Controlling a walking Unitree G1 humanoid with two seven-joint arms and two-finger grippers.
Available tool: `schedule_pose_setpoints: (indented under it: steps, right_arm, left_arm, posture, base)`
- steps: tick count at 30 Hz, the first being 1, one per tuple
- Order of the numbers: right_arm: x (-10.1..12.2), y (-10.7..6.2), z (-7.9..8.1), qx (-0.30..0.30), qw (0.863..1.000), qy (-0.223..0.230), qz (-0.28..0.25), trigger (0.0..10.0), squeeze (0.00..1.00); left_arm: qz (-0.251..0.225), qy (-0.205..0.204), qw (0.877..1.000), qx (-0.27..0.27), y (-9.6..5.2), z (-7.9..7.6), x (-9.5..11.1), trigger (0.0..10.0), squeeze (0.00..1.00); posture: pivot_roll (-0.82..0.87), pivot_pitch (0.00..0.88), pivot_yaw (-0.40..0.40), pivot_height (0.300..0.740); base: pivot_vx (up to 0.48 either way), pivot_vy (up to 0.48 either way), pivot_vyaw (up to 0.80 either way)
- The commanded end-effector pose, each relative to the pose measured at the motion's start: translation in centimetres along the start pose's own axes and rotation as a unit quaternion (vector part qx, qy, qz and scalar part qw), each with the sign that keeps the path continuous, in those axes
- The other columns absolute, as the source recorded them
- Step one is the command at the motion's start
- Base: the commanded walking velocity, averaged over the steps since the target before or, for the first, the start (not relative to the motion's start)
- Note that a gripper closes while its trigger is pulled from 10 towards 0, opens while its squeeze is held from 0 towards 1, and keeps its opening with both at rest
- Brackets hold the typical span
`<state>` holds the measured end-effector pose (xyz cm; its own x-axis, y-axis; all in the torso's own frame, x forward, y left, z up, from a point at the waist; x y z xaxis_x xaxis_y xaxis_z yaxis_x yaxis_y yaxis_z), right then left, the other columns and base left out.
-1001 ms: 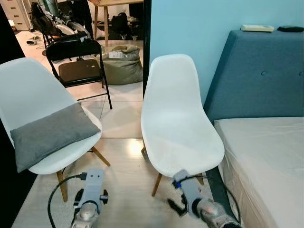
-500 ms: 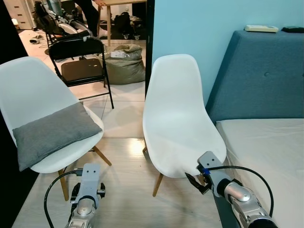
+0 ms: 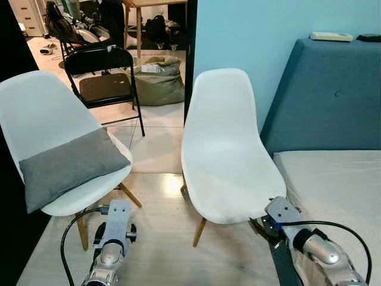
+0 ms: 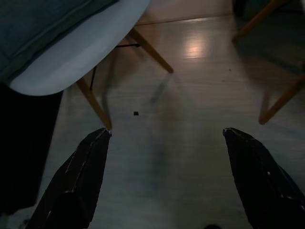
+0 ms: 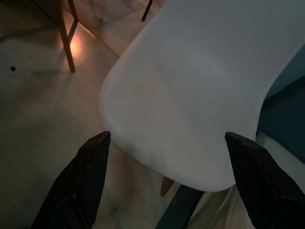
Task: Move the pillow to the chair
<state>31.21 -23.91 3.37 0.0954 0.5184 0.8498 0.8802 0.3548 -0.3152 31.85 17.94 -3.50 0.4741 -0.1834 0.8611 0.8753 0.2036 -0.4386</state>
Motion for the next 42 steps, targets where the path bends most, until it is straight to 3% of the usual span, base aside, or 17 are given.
schedule_pose_setpoints:
  steps: [1,8,15,22,24,26,29,30,33,34,37,39,42]
  right_arm:
    - [0.6,-0.4,-0.9,-0.017,1.000,-0.017,-0.015,10.0,0.00]
    - [0.5,-2.0,-4.4,-0.086,0.995,-0.049,-0.014,10.0,0.00]
    - [-0.4,-2.3,-4.6,-0.082,0.995,-0.048,0.006,10.0,0.00]
    - [0.4,-0.8,-4.0,-0.103,0.994,-0.024,-0.010,10.0,0.00]
    - [-0.1,0.6,-2.1,-0.076,0.997,0.028,0.005,10.0,0.00]
    - [-0.3,1.0,-1.4,-0.062,0.997,0.046,0.010,10.0,0.00]
    - [-1.1,2.6,2.2,-0.031,0.992,0.117,0.039,10.0,0.00]
    - [-1.1,2.6,2.2,-0.031,0.992,0.117,0.039,10.0,0.00]
    - [-2.4,3.9,6.9,-0.012,0.976,0.201,0.080,10.0,0.00]
    - [-2.4,3.9,6.9,-0.012,0.976,0.201,0.080,10.0,0.00]
    - [-2.6,4.5,9.6,-0.004,0.960,0.264,0.096,10.0,0.00]
    - [-2.0,5.2,10.0,-0.014,0.952,0.292,0.092,10.0,0.00]
    - [-1.1,5.6,10.6,-0.004,0.957,0.280,0.081,10.0,0.00]
  left_arm:
    - [0.002,0.001,1.000,-0.002,-0.1,-0.2,0.0,10.0,0.00]
    - [0.006,0.000,1.000,0.000,-0.1,-0.1,-0.2,10.0,0.00]
    - [0.002,0.003,1.000,-0.003,0.0,0.0,-0.1,10.0,0.00]
    - [-0.011,0.031,0.999,-0.008,0.0,0.5,0.1,10.0,0.00]
    - [-0.014,0.033,0.999,-0.004,0.3,1.3,0.5,10.0,0.00]
    - [-0.015,0.032,0.999,-0.002,0.3,1.6,0.5,10.0,0.00]
    - [-0.017,0.034,0.999,-0.001,0.6,2.2,0.8,10.0,0.00]
    - [-0.017,0.034,0.999,-0.001,0.6,2.2,0.8,10.0,0.00]
    - [-0.017,0.041,0.999,0.007,0.7,2.7,1.0,10.0,0.00]
    - [-0.017,0.041,0.999,0.007,0.7,2.7,1.0,10.0,0.00]
    - [-0.012,0.032,0.999,0.015,0.6,2.9,0.7,10.0,0.00]
    - [-0.007,0.029,0.999,0.018,0.5,3.1,0.2,10.0,0.00]
    - [0.000,0.031,0.999,0.010,0.3,2.8,-0.4,10.0,0.00]
  posture:
    - [0.04,0.063,0.003,0.740]
    - [0.02,0.078,0.003,0.740]
    - [0.03,0.083,0.007,0.740]
    - [0.04,0.090,0.024,0.740]
    - [0.04,0.101,0.037,0.740]
    - [0.03,0.104,0.040,0.740]
    - [0.03,0.123,0.038,0.740]
    - [0.03,0.123,0.038,0.740]
    - [0.05,0.126,-0.001,0.740]
    - [0.05,0.126,-0.001,0.740]
    - [0.05,0.111,-0.009,0.740]
    - [0.04,0.102,-0.001,0.740]
    - [0.01,0.097,0.001,0.740]
  base:
    - [0.000,0.000,0.00]
    - [0.000,0.000,0.00]
    - [0.000,0.000,0.00]
    - [0.000,0.000,0.00]
    - [0.000,0.000,0.00]
    - [0.000,0.000,0.00]
    - [0.000,0.000,0.00]
    - [0.000,0.000,0.00]
    - [0.000,0.000,0.00]
    - [0.000,0.000,0.00]
    - [0.000,0.000,0.00]
    - [0.000,0.000,0.00]
    - [0.000,0.000,0.00]
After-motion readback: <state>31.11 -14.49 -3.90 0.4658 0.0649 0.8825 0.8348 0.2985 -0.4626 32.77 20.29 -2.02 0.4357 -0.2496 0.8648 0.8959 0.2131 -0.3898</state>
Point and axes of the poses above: a point about 5 cm out from each wrist's last joint towards the gripper, its own y axis pointing out of the wrist towards the gripper, its own x axis along the axis of the wrist's last joint, z = x × y, the point moved 5 cm from there along y, pointing out of the wrist towards the gripper, and after that the axes turned 4 degrees about y, right-handed, at the moved point
